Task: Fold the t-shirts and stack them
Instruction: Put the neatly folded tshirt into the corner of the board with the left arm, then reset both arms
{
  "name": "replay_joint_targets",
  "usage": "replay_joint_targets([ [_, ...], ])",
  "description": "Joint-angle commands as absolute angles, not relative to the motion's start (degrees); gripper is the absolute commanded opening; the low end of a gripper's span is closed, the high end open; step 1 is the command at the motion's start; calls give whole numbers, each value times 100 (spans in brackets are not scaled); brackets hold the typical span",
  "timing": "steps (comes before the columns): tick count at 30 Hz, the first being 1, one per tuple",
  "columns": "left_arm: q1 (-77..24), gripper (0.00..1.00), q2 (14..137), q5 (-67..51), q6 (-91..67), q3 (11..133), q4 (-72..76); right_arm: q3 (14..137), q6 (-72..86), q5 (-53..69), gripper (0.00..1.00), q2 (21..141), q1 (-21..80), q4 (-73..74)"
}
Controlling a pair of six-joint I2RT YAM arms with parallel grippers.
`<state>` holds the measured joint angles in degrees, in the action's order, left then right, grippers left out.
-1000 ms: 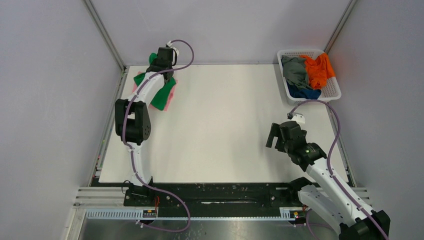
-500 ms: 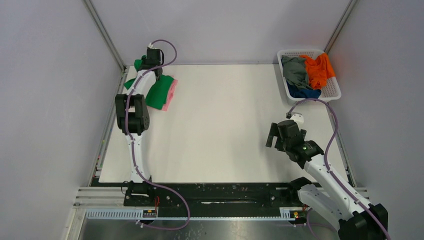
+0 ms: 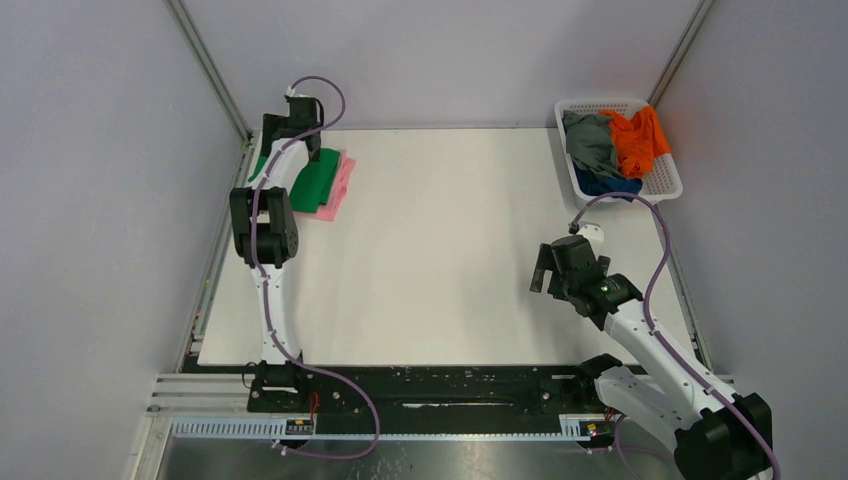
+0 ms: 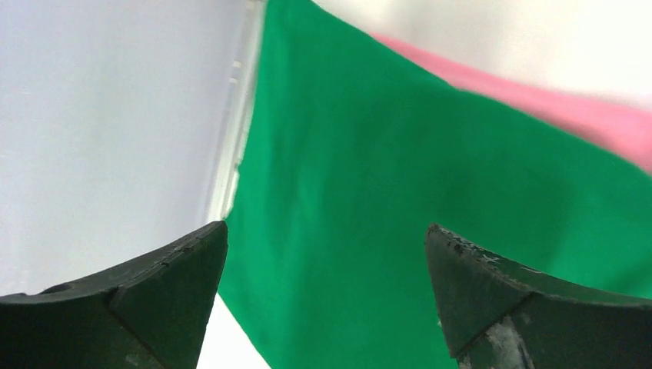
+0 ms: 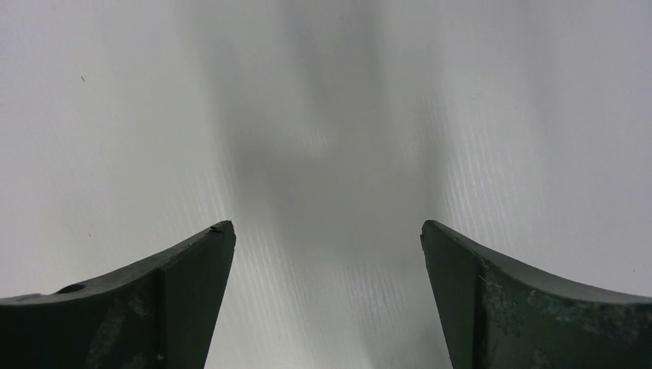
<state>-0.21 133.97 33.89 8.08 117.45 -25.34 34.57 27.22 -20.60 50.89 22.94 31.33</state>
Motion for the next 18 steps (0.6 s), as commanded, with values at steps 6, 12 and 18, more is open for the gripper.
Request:
replay_joint_targets([
  [6, -15, 99, 11681, 889, 98, 10373, -2092, 3690, 2820, -2381, 100, 5098, 2272, 3042],
  [12, -264, 99, 10257, -1025, -1396, 9303, -1260, 3616, 2900, -2256, 100, 4666, 2276, 2928],
  [18, -1194, 99, 7835, -646, -2398, 6684, -76, 3415, 2954, -1960, 99, 3977, 2276, 2740],
])
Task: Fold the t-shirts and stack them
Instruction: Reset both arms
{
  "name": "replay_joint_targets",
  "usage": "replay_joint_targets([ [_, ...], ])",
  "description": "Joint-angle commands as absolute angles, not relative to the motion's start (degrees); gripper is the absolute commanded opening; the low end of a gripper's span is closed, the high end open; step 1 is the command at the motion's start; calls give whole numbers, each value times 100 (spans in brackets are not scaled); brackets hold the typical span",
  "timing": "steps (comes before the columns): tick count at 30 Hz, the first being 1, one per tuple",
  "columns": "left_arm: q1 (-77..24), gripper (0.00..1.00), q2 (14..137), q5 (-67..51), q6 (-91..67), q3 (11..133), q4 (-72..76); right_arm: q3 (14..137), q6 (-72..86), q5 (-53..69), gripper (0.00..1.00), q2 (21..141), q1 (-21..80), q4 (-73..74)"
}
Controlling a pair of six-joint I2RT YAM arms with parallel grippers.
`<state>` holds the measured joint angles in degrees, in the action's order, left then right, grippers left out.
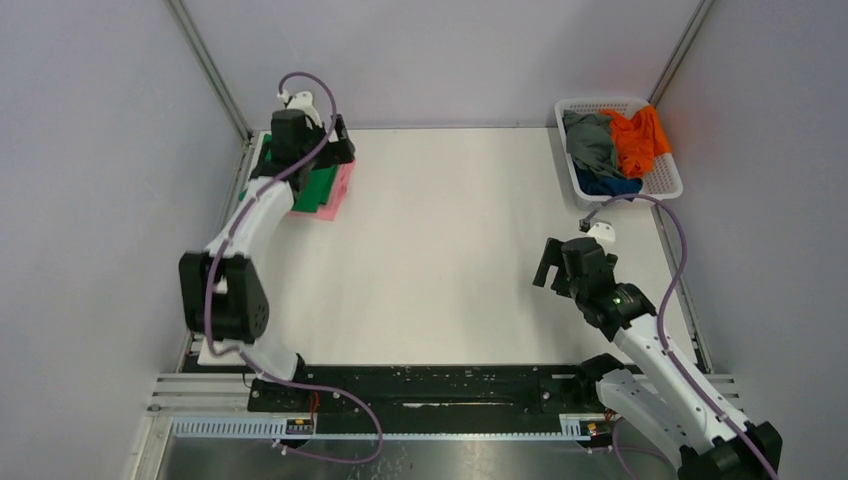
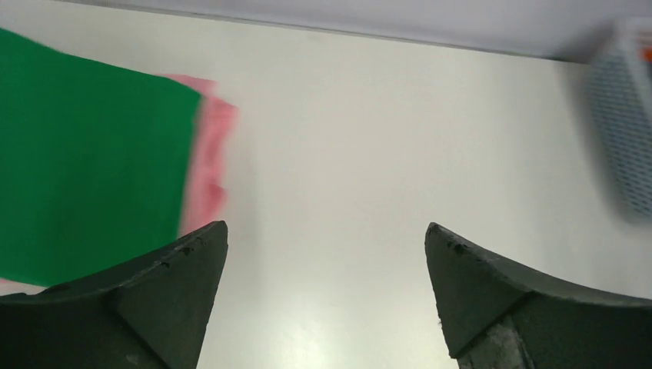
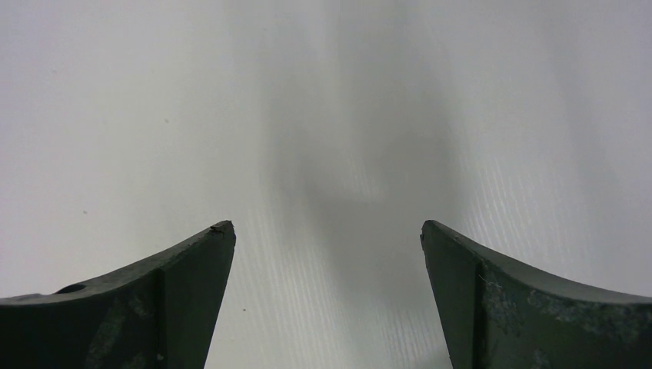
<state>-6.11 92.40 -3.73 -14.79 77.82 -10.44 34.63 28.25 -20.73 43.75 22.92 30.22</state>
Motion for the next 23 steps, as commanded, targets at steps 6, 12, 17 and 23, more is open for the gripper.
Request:
replay_joint_targets([
  [6, -1982, 99, 5305, 747, -2866, 3952, -40, 3054, 2803, -2236, 99, 3367, 2276, 2576],
  [12, -1992, 99, 3715, 2258, -3588, 2576, -175, 2711, 2746, -2868, 99, 2779, 2276, 2551],
  [17, -1994, 99, 3493, 2200, -3428, 2519, -113, 2579, 2926, -3246, 99, 2420, 2276, 2671],
  [23, -1994, 99, 3651, 2125, -3377, 2680, -261, 2607, 2908, -3209, 99, 2450, 2279, 2669],
])
